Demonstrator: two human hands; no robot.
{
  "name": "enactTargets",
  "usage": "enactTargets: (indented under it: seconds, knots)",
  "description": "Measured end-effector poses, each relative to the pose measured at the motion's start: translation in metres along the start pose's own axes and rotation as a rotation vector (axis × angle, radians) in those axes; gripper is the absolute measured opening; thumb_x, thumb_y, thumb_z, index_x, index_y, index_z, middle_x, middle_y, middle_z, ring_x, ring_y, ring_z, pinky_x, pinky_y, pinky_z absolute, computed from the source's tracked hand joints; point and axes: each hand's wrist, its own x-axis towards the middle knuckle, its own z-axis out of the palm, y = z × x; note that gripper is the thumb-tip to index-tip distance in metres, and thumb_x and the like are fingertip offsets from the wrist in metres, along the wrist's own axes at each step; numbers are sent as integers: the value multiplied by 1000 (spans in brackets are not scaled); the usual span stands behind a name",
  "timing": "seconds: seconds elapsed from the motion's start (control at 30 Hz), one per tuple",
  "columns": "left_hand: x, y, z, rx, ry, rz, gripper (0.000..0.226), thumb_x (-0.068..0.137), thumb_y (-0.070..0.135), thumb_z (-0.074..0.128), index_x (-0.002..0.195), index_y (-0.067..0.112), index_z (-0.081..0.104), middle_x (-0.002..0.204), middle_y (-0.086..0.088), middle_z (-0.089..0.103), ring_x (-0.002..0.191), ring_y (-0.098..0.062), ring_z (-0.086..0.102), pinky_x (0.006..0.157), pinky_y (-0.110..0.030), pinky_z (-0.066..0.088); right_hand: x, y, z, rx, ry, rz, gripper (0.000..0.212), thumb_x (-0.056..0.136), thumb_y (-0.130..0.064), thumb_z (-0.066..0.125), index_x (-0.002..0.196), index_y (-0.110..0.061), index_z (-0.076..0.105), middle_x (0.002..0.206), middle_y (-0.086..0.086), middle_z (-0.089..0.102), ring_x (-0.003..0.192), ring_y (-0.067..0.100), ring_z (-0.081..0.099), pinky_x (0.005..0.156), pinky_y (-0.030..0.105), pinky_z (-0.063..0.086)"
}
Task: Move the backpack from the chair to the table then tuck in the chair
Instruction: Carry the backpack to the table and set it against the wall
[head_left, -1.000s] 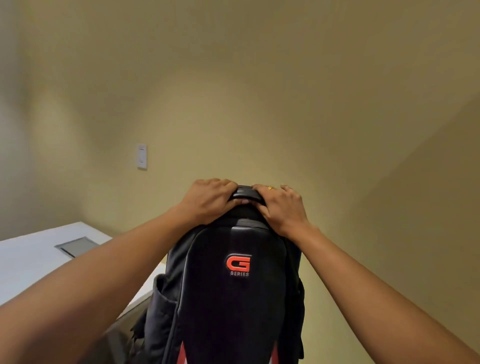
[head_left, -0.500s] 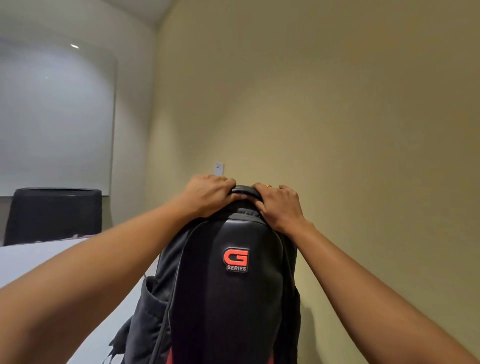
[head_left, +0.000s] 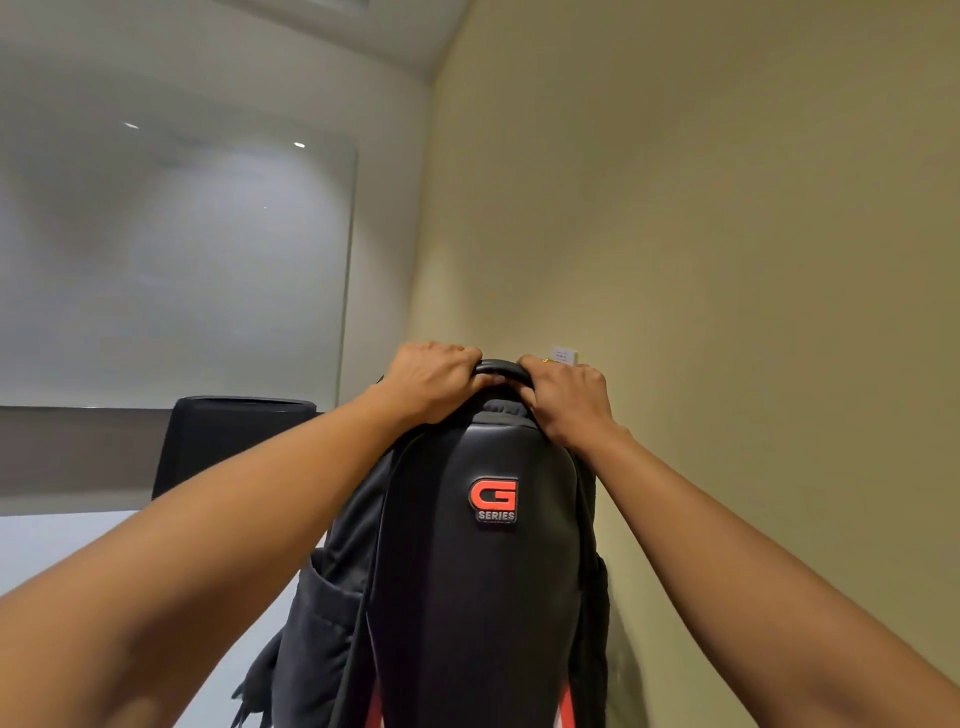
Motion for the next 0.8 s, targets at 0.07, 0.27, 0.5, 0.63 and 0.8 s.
enactTargets:
  seconds: [0.07,0.27,0.5,0.63,0.8]
  knots:
    - [10,-18,20,11,12,-3,54,91,58,28,98,13,55,98,-11,65,88,-31,59,63,-33,36,20,-3,20,11,-11,1,29,96,-37,35,109,-17,52,108,12,65,96,36,58,77,38,37]
    - [37,-80,88,-41,14,-66,51,91,58,28,103,15,52,102,-10,64,90,-30,59,68,-38,44,83,-25,96,71,15,9,25,95,-33,39,109,-15,50,106,11,65,93,35,59,82,39,38]
    - [13,-118,167,-66,-122,-103,52,93,52,30,127,17,44,131,-5,53,116,-24,50,96,-41,42,91,-58,187,178,-25,30,32,90,-29,52,119,-17,48,112,8,64,101,29,59,86,41,42]
    - [1,-149,184,-129,-131,-142,53,93,51,33,133,18,40,140,-5,45,127,-23,42,106,-41,32,101,-79,210,324,30,40,38,87,-26,57,123,-15,51,122,9,60,110,29,54,91,41,42]
    - [-6,-181,187,-217,-322,-179,66,85,65,30,142,31,23,153,-3,25,138,-25,25,109,-57,20,107,-89,222,393,16,73,43,87,-28,57,128,-16,47,133,7,51,121,27,46,105,43,32]
